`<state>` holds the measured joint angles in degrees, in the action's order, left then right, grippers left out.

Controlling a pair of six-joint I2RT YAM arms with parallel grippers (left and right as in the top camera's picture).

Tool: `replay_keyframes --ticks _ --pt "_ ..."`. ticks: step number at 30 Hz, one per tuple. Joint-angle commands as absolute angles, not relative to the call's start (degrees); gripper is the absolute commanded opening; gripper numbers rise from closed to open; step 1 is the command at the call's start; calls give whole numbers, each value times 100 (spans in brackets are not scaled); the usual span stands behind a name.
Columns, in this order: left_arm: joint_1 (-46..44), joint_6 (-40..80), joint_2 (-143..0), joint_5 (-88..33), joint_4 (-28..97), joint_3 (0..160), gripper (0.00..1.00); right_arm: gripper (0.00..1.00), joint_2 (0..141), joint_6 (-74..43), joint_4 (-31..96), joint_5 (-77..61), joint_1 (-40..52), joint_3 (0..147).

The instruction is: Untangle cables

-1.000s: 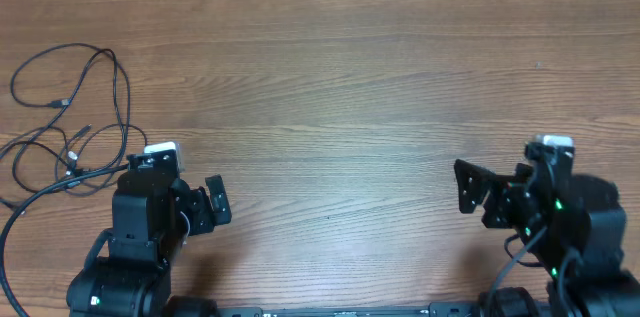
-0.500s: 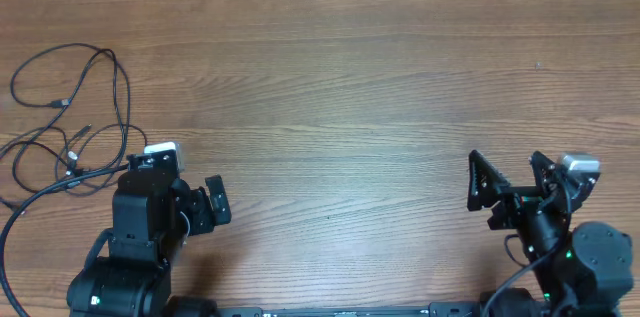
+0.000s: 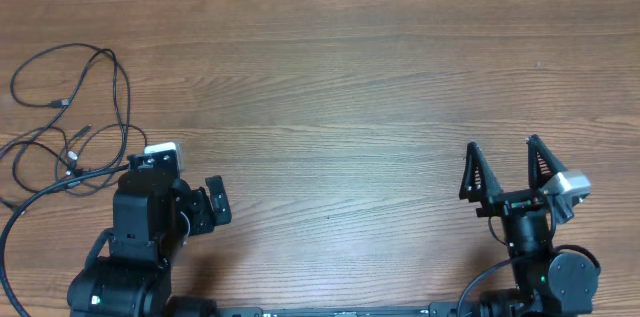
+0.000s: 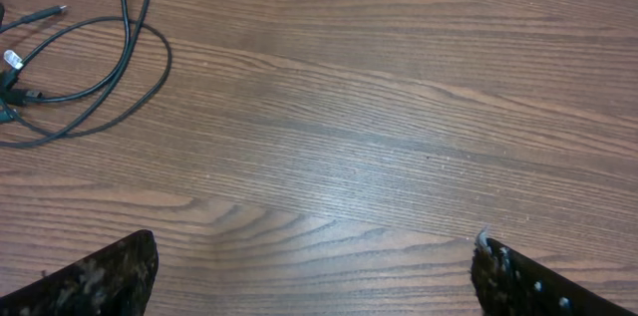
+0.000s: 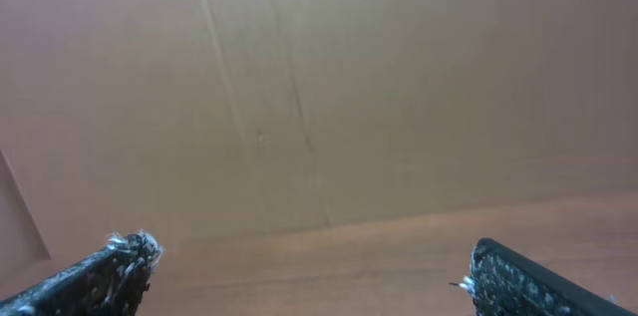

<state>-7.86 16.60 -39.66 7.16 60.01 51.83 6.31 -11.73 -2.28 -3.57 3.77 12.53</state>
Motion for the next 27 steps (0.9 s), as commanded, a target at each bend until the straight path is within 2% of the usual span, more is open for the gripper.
replay_keyframes --ticks 1,9,16,22,27 --pt "-788 1739 -3970 792 5996 5155 100 100 421 -1146 -591 -303 344 941" --pt "-788 1737 -3970 792 5996 5155 100 100 34 -1142 -1422 -301 314 110" --pt "-788 1737 -3970 792 5996 5155 100 100 16 -596 -788 -220 314 45" --pt "-788 1737 -3970 792 5996 5155 99 100 16 -419 473 -191 314 45" --pt "-788 1739 -3970 792 5996 5155 99 100 16 -423 464 -215 314 45"
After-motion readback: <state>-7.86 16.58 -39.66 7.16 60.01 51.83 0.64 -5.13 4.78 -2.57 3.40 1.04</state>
